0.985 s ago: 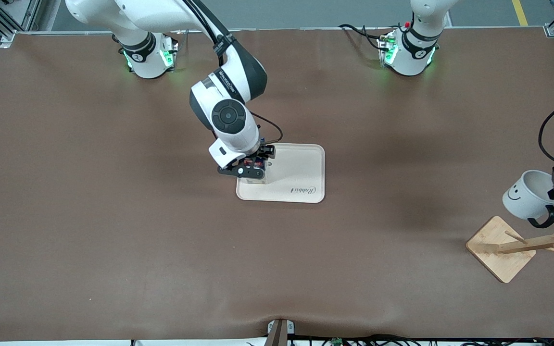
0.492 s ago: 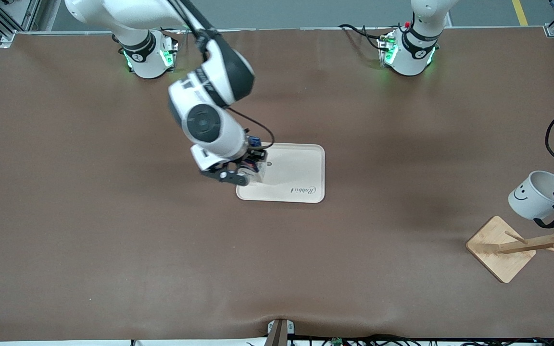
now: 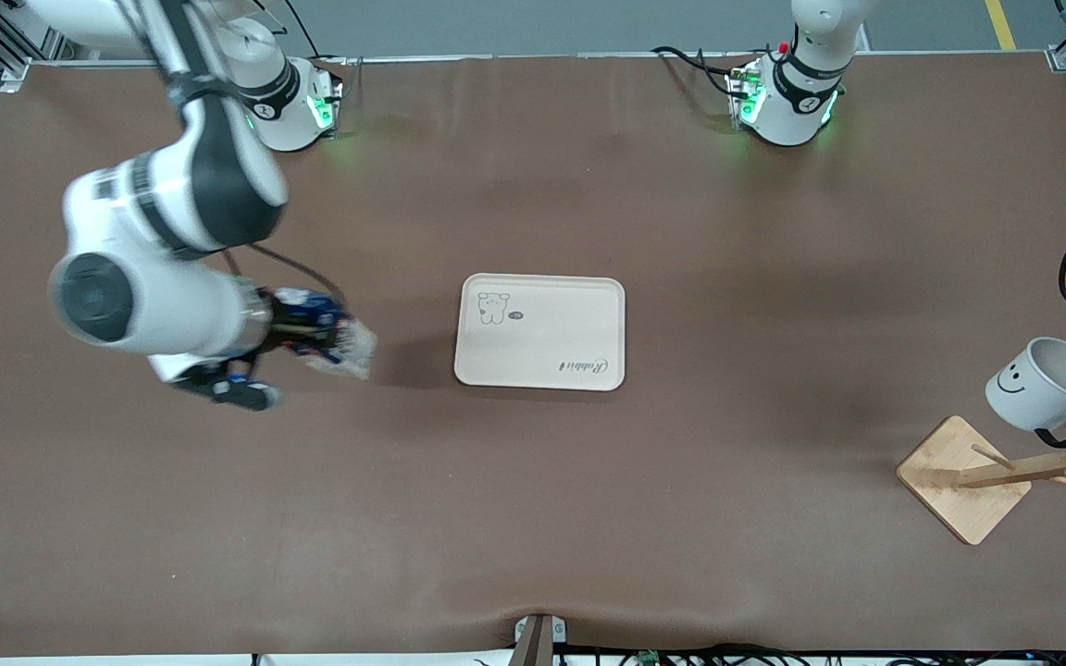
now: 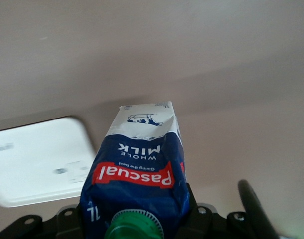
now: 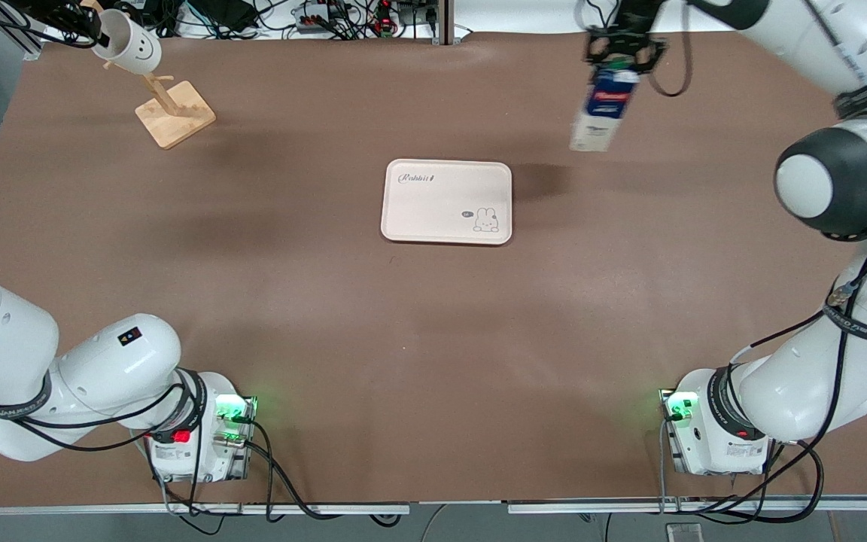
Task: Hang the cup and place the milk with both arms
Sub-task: 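Carry the milk off the tray while the left gripper hangs the mug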
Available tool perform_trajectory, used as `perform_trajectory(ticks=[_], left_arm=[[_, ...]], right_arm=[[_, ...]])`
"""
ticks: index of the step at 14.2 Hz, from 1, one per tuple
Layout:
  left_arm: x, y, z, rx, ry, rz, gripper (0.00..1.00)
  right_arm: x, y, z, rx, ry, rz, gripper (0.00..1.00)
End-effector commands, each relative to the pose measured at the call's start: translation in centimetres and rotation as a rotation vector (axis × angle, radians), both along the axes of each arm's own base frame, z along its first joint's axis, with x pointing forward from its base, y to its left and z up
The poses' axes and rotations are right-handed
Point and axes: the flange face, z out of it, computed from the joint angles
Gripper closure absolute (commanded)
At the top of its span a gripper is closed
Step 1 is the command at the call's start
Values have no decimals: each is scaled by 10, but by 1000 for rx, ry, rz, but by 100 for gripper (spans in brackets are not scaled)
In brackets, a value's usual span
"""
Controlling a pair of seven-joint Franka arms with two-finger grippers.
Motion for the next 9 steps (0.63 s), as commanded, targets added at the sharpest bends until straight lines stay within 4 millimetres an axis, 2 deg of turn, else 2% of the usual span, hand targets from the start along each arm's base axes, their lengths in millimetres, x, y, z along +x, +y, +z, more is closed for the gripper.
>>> perform_trajectory(ticks=[1,3,5,7,9], left_arm=[[-1,15,5,-14,-17,-24,100],[-2,19,6,-16,-22,-26,100],[-1,21,1,-36,-20,-19,100],[0,21,1,-25,-17,-24,100],[0,23,5,-18,-24,-21,99]], right_arm=[[-6,-103,-12,18,13,55,100],[-13,-167,-36,12,57,33,100],[-27,-206,-59,-23,63,39,100],[-40,-236,-84,-9,59,57,100],[-51,-252,-111,-4,41,53,100]])
